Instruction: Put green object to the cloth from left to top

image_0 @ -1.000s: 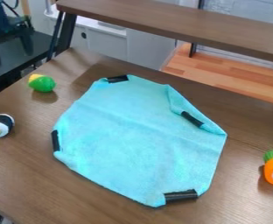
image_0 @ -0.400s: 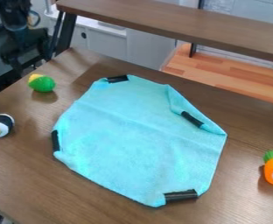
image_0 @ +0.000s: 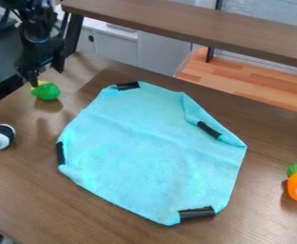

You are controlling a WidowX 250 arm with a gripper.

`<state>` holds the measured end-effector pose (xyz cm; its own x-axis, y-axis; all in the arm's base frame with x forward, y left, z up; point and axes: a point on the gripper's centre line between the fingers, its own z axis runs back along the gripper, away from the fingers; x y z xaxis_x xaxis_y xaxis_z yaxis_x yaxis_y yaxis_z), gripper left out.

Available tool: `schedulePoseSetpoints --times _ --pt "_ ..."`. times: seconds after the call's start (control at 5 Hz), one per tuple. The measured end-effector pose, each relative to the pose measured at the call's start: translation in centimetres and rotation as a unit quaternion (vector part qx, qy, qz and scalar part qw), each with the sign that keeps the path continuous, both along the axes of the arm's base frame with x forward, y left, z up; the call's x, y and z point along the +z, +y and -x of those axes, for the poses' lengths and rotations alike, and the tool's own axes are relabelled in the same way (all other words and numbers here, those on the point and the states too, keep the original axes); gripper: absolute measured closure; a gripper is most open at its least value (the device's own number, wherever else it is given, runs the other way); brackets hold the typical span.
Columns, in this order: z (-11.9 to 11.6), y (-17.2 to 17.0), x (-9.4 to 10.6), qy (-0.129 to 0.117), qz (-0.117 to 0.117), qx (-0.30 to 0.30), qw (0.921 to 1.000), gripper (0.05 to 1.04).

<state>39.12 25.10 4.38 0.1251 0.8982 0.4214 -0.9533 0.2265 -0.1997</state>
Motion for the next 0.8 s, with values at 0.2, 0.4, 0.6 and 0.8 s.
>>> schedulePoseSetpoints --times 0.2,0.4,0.6,0.8 --pt "-0.5 -0.2 -0.1 0.0 -0.004 0.027 0.9996 0.083" --pt "-0.6 -0.2 -1.2 0.017 0.001 0.061 0.998 0.083" --pt "-0.5 0.3 -1.9 0.025 0.002 0.098 0.9949 0.083" --pt "-0.2 0.8 -2.7 0.045 0.006 0.141 0.9889 0.111"
